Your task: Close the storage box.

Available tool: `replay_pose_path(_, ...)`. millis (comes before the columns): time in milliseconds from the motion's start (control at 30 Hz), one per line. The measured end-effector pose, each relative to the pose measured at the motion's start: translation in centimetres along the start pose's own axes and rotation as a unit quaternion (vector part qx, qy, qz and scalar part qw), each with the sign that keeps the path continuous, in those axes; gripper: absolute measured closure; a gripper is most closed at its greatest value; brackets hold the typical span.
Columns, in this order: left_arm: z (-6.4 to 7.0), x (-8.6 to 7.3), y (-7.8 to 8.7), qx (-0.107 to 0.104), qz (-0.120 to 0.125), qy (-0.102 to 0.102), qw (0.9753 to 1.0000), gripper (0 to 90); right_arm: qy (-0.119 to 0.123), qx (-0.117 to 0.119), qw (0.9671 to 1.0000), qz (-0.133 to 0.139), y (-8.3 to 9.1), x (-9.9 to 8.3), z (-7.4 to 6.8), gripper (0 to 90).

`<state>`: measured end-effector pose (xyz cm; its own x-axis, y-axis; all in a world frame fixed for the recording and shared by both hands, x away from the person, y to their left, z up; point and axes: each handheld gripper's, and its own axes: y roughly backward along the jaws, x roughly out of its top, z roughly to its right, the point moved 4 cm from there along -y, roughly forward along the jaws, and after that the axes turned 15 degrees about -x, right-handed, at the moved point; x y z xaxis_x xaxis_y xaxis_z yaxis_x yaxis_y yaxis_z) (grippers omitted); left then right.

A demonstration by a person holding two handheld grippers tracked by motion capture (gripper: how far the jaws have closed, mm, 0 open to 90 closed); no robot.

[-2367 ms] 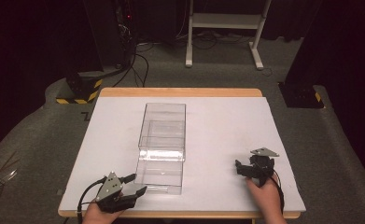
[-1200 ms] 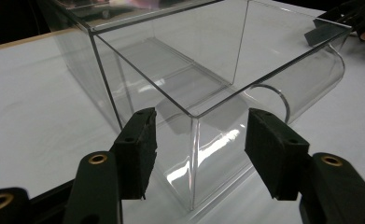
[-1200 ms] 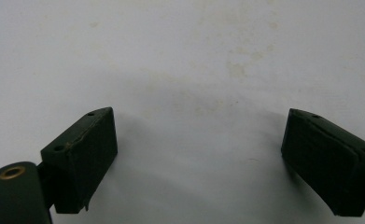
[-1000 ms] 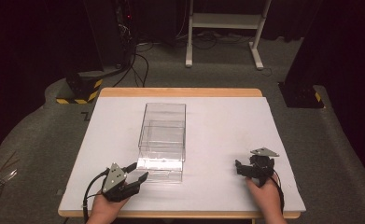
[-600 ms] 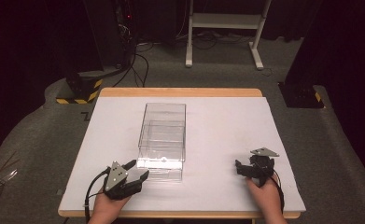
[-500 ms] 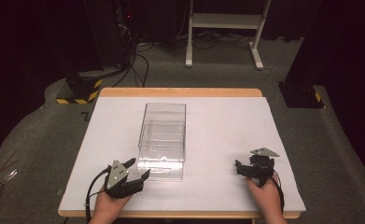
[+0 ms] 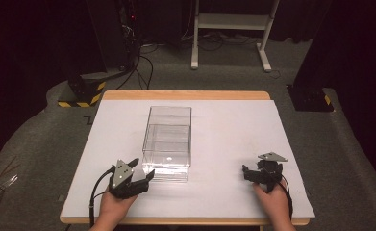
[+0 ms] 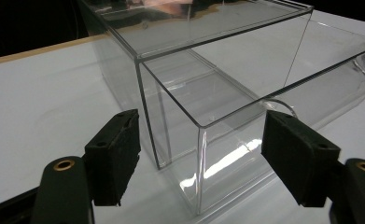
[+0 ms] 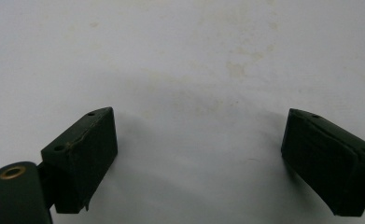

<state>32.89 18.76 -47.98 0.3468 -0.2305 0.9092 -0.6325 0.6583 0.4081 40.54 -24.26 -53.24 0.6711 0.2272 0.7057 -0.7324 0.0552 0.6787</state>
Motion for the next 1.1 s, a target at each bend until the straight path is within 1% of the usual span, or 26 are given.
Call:
replay_pose_path(100,-0.2,0.1,-0.2,0.001,0.000,0.002,1.0000,28.8,0.000,0.000,1.0000,0.000,0.0,0.0,0.0,10.6)
replay_pose_path(167,-0.4,0.1,-0.4,0.000,0.002,0.007,1.0000,28.7,0.000,0.000,1.0000,0.000,0.0,0.0,0.0,10.6)
replay_pose_path(267,-0.6,0.2,-0.6,0.001,0.001,0.007,1.0000,28.5,0.000,0.000,1.0000,0.000,0.0,0.0,0.0,10.6)
replay_pose_path(567,-1.5,0.5,-1.6,0.004,0.003,0.025,0.9997,28.9,0.000,0.000,1.0000,0.000,0.0,0.0,0.0,10.6)
replay_pose_path(700,-1.8,0.6,-2.0,0.007,0.002,0.025,0.9996,28.9,0.000,0.000,1.0000,0.000,0.0,0.0,0.0,10.6)
replay_pose_path(833,-2.4,0.9,-2.5,0.009,0.004,0.037,0.9993,28.4,0.000,0.000,1.0000,0.000,0.0,0.0,0.0,10.7)
replay_pose_path(1100,-2.9,1.1,-2.9,0.013,0.004,0.041,0.9991,28.3,0.000,0.000,1.0000,0.000,0.0,0.0,0.0,10.7)
